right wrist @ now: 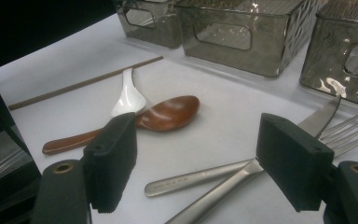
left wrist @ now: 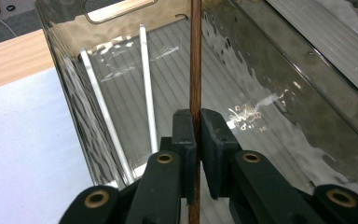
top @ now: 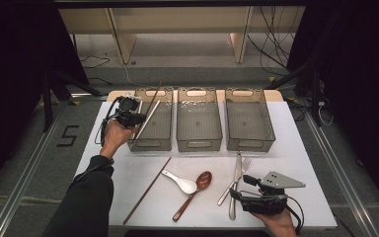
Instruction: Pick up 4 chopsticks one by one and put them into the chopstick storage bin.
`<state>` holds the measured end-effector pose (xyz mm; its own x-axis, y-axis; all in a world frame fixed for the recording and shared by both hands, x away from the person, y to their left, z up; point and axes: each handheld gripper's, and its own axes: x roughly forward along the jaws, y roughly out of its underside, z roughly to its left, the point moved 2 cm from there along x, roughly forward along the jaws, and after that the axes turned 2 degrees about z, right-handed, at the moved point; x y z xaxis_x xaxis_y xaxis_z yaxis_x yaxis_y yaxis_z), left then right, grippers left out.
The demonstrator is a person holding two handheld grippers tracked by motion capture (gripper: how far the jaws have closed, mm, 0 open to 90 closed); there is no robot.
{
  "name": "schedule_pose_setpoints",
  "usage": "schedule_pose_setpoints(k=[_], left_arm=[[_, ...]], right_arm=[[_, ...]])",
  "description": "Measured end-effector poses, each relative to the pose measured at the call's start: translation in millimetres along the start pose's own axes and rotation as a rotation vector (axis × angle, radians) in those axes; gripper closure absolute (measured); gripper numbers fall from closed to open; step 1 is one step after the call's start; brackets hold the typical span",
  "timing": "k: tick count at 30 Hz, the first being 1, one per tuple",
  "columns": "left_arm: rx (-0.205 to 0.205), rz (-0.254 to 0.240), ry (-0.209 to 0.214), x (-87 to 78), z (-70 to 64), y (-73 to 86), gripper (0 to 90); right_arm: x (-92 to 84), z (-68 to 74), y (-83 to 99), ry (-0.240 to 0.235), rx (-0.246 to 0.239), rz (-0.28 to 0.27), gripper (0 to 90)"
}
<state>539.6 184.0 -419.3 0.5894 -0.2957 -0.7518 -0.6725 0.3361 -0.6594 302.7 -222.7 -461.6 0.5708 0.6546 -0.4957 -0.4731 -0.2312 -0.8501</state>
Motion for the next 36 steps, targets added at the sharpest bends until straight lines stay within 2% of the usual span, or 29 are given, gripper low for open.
schedule_pose_setpoints(k=[3, 6, 8, 15, 17, 19, 21, 30, 34, 36], left_arm=[[-0.012, 0.004, -0.007, 0.5, 1.5, 1.2, 82.8], [-0.029, 0.018, -0.004, -0.6, 2.3, 2.0, 73.7], [-0.044, 0.008, -0.009, -3.0, 1.6, 2.2, 72.0], [-0.073, 0.038, 0.059, -19.4, -6.2, 1.3, 53.1], [-0.090, 0.041, 0.091, -25.5, -9.8, 2.3, 47.0], [-0.086, 0.038, 0.089, -32.5, -13.8, 4.5, 40.0], [-0.079, 0.041, 0.105, -39.4, -18.5, 7.6, 35.3], [-0.067, 0.016, 0.159, -64.6, -37.0, 29.1, 28.1], [-0.055, 0.034, 0.180, -69.0, -45.6, 42.0, 24.3], [-0.050, 0.041, 0.175, -70.5, -49.4, 48.4, 22.4]], right_arm=[[-0.1, 0.0, -0.1, 0.000, 0.000, -0.001, 29.8], [-0.3, -0.1, -0.1, 0.002, -0.001, -0.001, 29.8], [-0.3, -0.1, -0.1, 0.001, 0.001, 0.000, 29.8], [-0.5, -0.1, -0.2, 0.003, 0.000, -0.001, 29.8], [-0.6, 0.0, -0.2, 0.003, -0.001, -0.002, 29.8], [-0.5, 0.1, -0.1, 0.003, -0.001, -0.001, 29.8], [-0.5, 0.3, -0.1, 0.003, 0.000, -0.001, 29.8], [0.5, 1.2, 0.1, 0.002, -0.003, 0.003, 29.8], [0.4, 1.3, 0.1, 0.002, -0.002, 0.002, 29.8], [0.4, 1.4, 0.1, 0.002, -0.002, 0.002, 29.8]])
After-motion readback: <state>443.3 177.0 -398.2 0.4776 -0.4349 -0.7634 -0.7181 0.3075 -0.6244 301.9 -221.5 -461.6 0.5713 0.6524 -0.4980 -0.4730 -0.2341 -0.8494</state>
